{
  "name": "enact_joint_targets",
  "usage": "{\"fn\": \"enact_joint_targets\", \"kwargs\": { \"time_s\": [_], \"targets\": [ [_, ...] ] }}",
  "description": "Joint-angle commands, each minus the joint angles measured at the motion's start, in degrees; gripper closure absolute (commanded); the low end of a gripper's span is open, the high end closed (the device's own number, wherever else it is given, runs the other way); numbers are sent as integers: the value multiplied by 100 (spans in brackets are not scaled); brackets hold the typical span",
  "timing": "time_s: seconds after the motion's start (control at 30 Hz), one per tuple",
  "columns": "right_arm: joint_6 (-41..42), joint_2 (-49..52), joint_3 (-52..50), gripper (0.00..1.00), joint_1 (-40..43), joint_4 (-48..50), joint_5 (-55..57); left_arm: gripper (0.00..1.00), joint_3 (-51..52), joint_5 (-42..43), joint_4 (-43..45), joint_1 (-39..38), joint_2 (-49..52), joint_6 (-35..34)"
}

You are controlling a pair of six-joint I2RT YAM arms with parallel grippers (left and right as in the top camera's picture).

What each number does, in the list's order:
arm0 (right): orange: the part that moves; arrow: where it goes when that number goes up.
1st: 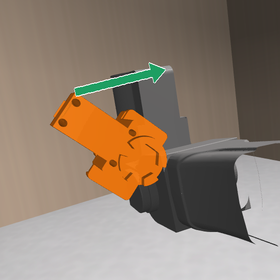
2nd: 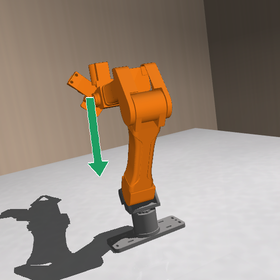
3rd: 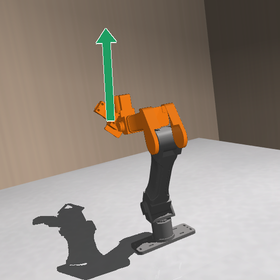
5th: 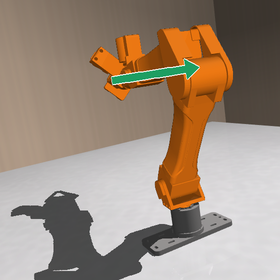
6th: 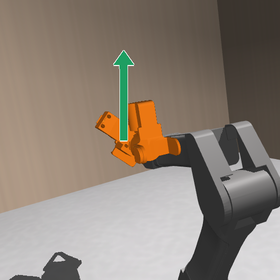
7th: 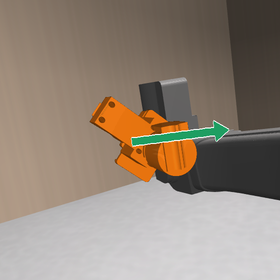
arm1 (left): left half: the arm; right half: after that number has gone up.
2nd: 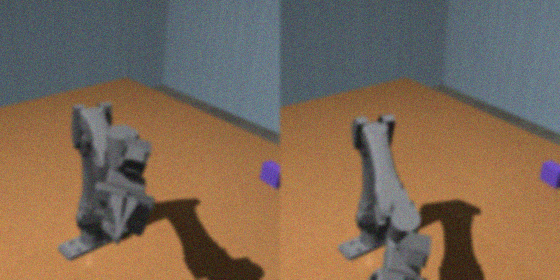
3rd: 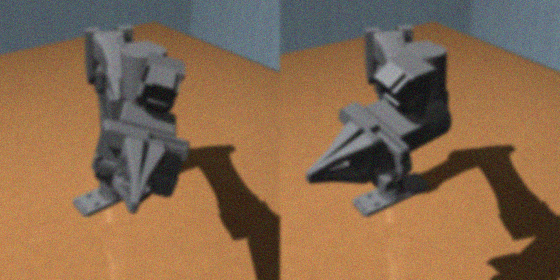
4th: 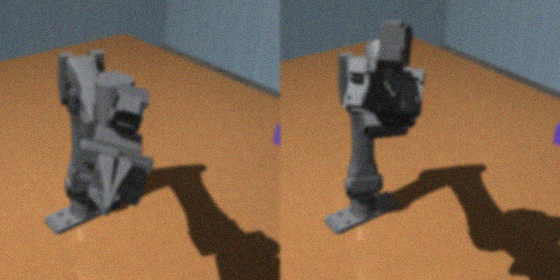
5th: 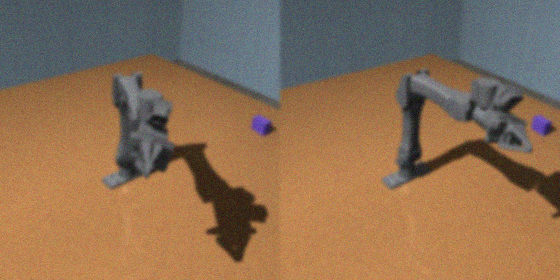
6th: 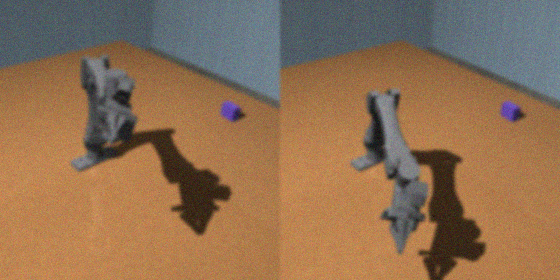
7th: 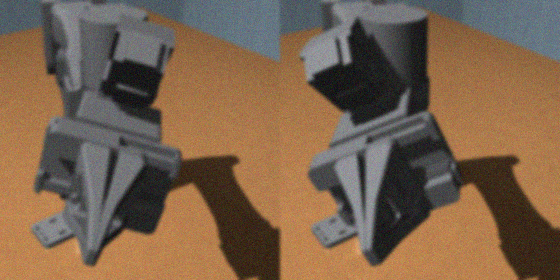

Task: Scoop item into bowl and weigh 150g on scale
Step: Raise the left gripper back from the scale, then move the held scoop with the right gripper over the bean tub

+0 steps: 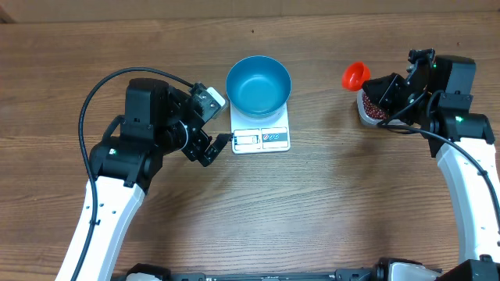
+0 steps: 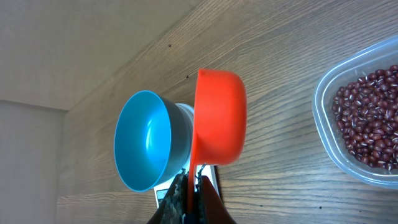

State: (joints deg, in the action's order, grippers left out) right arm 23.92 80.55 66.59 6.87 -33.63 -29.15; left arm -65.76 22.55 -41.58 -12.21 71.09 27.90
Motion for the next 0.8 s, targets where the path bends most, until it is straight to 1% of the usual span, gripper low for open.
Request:
{"fn": "enact_joint_targets", "kwargs": {
  "time_s": [0.0,0.23,0.77],
  "targets": [
    [-44,-17,140,96,28,24,17,0,-20,118,17,57,151,-195],
    [-44,-17,140,96,28,24,17,0,-20,105,11,57,376,-289],
    [-42,-17,140,96,26,24,17,0,-20,83,0,57,380,-262]
  ]
}}
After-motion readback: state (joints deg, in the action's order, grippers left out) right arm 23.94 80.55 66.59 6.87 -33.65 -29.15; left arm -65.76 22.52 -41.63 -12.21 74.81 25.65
